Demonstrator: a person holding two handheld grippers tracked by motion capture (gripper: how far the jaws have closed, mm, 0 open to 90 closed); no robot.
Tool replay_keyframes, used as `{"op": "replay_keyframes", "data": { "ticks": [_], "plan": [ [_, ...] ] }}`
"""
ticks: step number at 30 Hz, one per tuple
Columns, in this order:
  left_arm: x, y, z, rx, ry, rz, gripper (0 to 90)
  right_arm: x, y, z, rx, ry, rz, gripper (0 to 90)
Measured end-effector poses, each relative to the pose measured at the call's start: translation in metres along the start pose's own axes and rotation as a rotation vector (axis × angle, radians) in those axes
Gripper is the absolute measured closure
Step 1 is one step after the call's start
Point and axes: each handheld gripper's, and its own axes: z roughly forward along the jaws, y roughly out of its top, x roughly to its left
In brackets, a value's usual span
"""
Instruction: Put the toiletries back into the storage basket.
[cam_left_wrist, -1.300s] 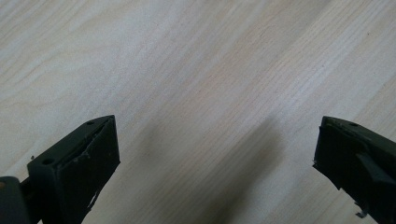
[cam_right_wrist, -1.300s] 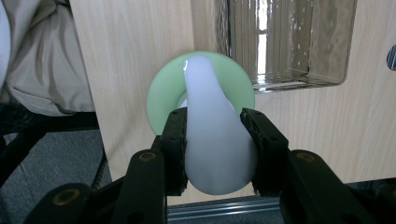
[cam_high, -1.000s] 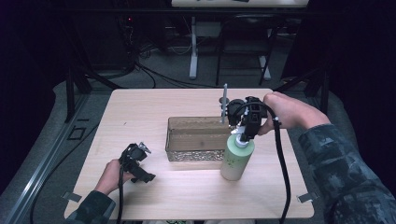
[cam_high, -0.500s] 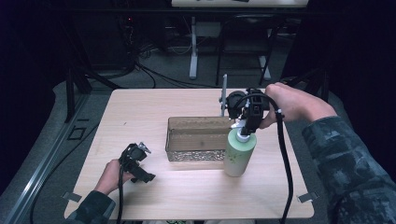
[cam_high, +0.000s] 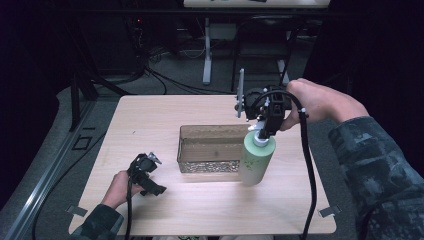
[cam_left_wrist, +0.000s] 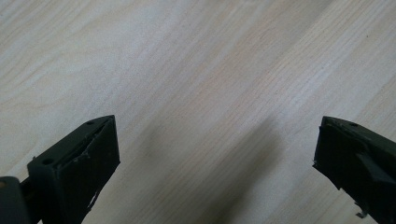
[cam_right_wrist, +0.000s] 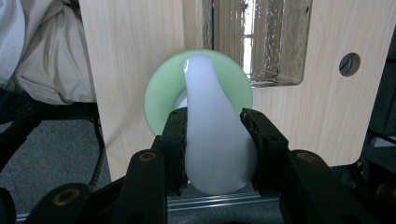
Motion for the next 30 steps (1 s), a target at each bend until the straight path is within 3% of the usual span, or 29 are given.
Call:
{"op": "replay_keyframes", "data": {
  "ticks": [30],
  "plan": [
    [0.0,0.001,0.001,0.003,-0.003,0.008,0.0,-0.012,0.0,-0.028,-0.009,-0.03,0.017,63.4]
  ]
}}
